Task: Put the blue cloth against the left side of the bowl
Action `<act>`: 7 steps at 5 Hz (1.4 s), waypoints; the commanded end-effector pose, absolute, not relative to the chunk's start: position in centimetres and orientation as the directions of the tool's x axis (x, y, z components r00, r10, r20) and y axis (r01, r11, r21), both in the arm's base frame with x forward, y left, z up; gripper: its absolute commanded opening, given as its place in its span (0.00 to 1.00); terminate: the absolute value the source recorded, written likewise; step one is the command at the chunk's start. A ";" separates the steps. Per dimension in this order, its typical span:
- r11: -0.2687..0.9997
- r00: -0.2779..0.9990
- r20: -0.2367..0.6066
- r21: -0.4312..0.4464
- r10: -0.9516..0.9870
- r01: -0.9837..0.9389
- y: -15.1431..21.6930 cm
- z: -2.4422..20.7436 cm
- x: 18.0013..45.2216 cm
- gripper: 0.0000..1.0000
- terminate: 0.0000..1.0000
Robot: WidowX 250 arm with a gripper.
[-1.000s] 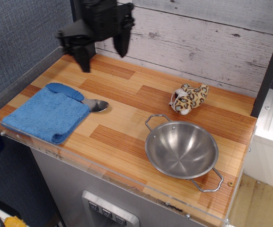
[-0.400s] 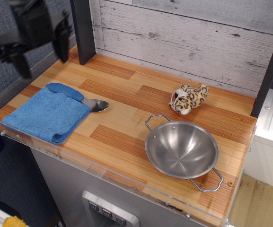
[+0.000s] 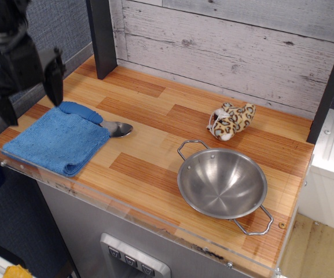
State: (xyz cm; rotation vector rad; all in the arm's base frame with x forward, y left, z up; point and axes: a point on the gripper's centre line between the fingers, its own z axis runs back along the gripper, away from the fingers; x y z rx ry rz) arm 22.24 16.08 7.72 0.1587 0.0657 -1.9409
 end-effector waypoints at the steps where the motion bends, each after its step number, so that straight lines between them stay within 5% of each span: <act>1: -0.334 -0.324 -0.138 0.062 -0.936 0.940 16.7 5.4 21.5 1.00 0.00; 4: -0.327 -0.320 -0.131 0.036 -0.938 0.944 16.8 3.2 24.3 1.00 0.00; 7: -0.350 -0.350 -0.087 -0.019 -0.933 0.937 15.2 0.2 23.1 1.00 0.00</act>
